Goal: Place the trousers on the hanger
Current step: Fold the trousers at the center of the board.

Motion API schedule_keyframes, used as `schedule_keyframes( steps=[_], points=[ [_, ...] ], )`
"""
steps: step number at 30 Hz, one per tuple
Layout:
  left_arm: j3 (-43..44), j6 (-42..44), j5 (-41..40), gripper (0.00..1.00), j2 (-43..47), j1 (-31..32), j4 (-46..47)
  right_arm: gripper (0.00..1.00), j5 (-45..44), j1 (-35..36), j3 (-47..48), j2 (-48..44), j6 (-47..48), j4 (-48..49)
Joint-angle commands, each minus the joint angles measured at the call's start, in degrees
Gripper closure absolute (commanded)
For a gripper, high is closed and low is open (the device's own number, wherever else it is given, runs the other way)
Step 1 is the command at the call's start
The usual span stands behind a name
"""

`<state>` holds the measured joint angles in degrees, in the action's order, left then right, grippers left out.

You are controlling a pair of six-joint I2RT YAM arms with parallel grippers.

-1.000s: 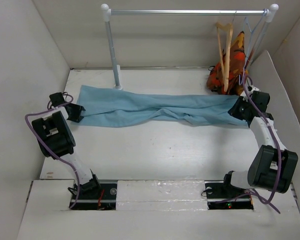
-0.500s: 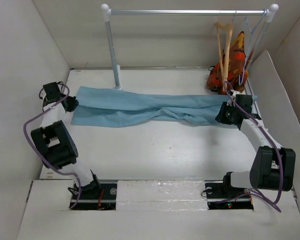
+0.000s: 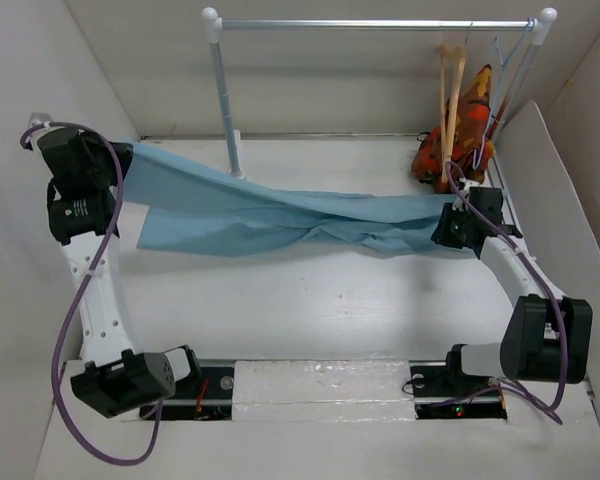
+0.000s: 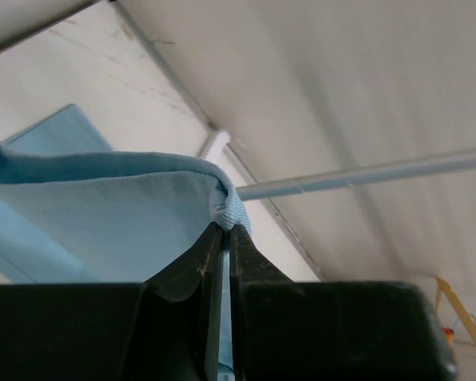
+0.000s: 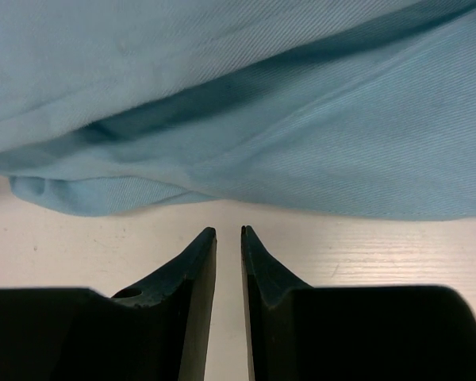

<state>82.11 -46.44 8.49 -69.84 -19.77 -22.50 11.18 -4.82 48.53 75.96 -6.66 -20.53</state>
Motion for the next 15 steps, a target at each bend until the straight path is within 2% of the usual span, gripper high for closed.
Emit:
schedule_keyframes(
  steps=[1, 5, 9, 13, 15],
  points=[
    [5.3, 0.3, -2.6, 1.0, 5.1, 1.9, -3.2, 0.76, -1.0, -1.0, 3.6, -2.3, 0.3, -1.2],
    [11.6, -0.4, -5.2, 1.0, 6.1, 4.5, -6.6, 0.76, -0.3, -2.1, 4.1, -2.3, 0.1, -0.7],
    [18.9, -1.8, -4.9, 1.0, 5.6, 7.7, -8.9, 0.76, 0.2, -3.7, 5.3, -0.6, -0.4, 0.2],
    [27.4, -3.9, -3.7, 1.0, 4.6, 8.3, -10.0, 0.73, -0.2, -5.3, 6.7, 2.7, -0.8, 1.2],
    [28.0, -4.7, -3.3, 1.0, 4.5, 8.3, -10.1, 0.58, 0.1, -6.4, 6.6, 3.5, -1.3, 2.5]
  ],
)
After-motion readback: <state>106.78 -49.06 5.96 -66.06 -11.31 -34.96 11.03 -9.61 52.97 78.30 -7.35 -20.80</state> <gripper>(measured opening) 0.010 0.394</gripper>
